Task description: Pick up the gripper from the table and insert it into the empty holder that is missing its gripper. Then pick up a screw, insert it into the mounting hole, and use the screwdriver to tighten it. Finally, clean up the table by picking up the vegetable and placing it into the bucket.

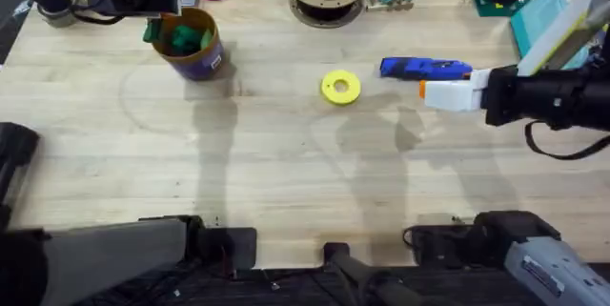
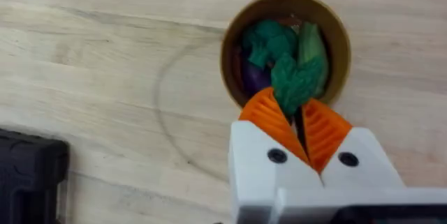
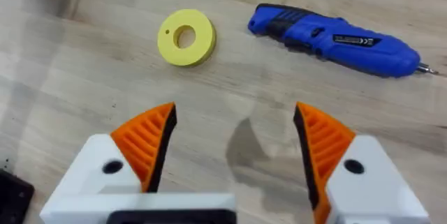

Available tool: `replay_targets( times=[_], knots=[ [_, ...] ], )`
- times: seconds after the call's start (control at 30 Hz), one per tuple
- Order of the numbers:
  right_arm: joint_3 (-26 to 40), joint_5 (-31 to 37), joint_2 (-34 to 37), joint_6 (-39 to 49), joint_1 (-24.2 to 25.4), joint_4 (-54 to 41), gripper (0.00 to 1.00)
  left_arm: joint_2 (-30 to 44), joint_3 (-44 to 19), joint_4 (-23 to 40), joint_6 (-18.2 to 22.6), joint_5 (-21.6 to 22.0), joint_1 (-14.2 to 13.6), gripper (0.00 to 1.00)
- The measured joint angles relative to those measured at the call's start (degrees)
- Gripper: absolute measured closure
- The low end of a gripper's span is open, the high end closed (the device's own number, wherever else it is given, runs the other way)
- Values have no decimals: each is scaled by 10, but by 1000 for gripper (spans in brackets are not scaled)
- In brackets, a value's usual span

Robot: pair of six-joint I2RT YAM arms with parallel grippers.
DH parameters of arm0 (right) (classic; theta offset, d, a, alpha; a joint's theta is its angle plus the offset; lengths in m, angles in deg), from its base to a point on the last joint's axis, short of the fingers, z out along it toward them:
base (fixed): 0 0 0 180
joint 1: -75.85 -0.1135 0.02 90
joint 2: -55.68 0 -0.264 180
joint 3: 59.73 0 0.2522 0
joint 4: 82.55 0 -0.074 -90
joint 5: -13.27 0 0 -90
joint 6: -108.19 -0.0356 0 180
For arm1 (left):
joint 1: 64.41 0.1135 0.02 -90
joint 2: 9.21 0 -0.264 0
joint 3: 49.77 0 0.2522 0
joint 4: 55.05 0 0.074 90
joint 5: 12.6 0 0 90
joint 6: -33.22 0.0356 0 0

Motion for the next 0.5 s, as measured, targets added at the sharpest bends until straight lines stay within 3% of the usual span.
replay_targets(
  times=[0.27, 0.3, 0.47, 0.5],
  knots=[
    [0, 0, 0, 0, 0, 0, 5, 55, 0, -74, 0, -5, 3, 990],
    [0, 0, 0, 0, 0, 0, 5, 61, 0, -76, 0, -6, 3, 953],
    [0, 0, 0, 0, 0, 0, 5, 66, 0, -78, 0, -7, 3, 167],
    [0, 0, 0, 0, 0, 0, 5, 66, 0, -78, -2, -7, 3, 105]
  ],
)
